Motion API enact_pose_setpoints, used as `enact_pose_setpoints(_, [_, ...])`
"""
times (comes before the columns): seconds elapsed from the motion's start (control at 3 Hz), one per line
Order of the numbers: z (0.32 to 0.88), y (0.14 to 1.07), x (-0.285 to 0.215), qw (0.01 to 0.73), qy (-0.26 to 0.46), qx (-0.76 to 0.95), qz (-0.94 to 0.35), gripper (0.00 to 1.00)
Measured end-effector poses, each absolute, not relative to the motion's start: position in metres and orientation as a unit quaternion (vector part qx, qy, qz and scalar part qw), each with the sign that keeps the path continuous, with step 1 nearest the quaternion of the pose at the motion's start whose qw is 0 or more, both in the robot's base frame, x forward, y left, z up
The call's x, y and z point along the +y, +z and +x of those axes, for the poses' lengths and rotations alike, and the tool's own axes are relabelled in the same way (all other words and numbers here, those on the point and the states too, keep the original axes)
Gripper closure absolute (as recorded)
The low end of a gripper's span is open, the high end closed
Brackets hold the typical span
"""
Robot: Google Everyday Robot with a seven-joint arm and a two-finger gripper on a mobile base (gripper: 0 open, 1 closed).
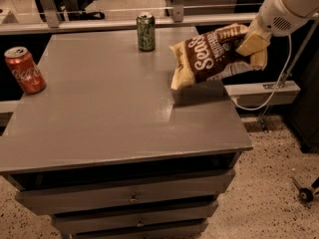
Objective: Move brown chip bag near green can
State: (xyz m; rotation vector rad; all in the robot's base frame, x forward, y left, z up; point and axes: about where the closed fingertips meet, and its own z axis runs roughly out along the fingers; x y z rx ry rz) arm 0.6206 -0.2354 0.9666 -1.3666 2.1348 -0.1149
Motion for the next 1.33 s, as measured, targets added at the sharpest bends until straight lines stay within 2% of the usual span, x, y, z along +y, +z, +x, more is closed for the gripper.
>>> enact_pose_setpoints(0.67, [0.703,0.96,-0.267,0.31,-0.084,0.813,-0.485,1.0])
enact_pose_setpoints(1.33, [0.768,0.943,-0.247,0.322,-0.083,0.818,-0.469,1.0])
